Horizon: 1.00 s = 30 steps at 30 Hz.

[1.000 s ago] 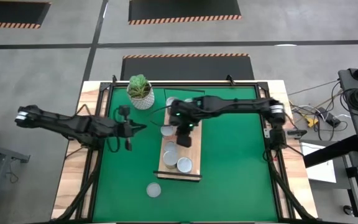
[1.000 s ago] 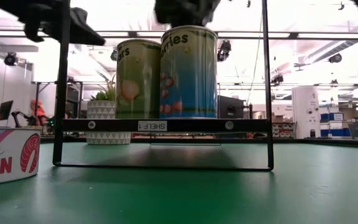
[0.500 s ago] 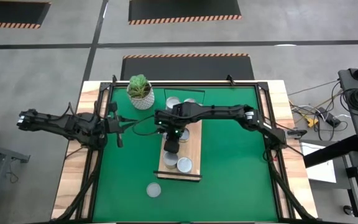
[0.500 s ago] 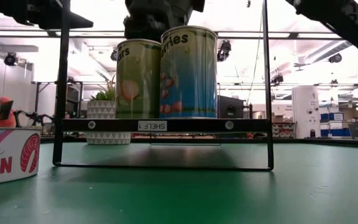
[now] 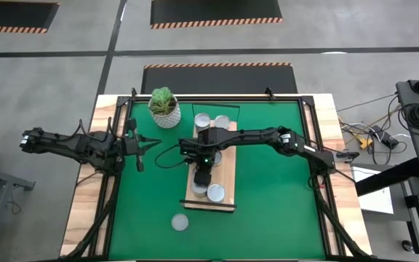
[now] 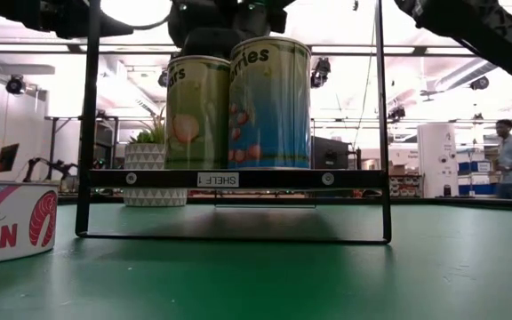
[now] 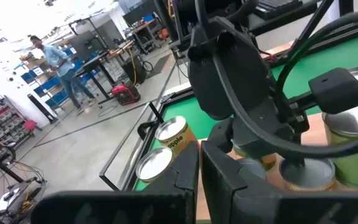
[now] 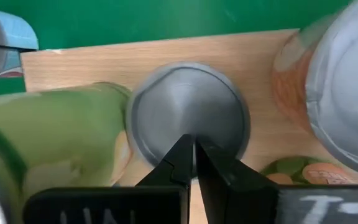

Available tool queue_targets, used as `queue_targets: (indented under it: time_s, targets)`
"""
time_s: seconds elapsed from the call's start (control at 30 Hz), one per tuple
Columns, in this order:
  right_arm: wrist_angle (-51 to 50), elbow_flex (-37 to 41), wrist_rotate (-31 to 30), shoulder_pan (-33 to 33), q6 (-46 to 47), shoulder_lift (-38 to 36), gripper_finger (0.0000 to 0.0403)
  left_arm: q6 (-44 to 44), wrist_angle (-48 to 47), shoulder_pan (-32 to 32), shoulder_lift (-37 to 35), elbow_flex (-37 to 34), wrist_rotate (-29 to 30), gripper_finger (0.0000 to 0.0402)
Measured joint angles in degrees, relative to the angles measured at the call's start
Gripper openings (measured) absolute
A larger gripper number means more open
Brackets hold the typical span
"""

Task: Pick and place cans onto a shelf
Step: Adjust the canned goods on the shelf

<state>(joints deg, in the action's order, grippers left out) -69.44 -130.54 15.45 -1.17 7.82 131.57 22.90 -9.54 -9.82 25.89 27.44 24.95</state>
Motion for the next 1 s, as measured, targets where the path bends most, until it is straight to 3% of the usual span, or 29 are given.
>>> queue_targets:
  time_s: [0.6,1.0]
  targets:
    - [5.28,-0.11,-0.03,0.05,-3.52,0.55,0.0011,0.42,0.54,0.00,-0.01,0.02,-0.02,0.0000]
    - [2.86,-0.13,-0.14,1.52,-4.42,-7.14,0.0011,0.12,0.59,0.01,0.87,0.04,-0.04,0.0000]
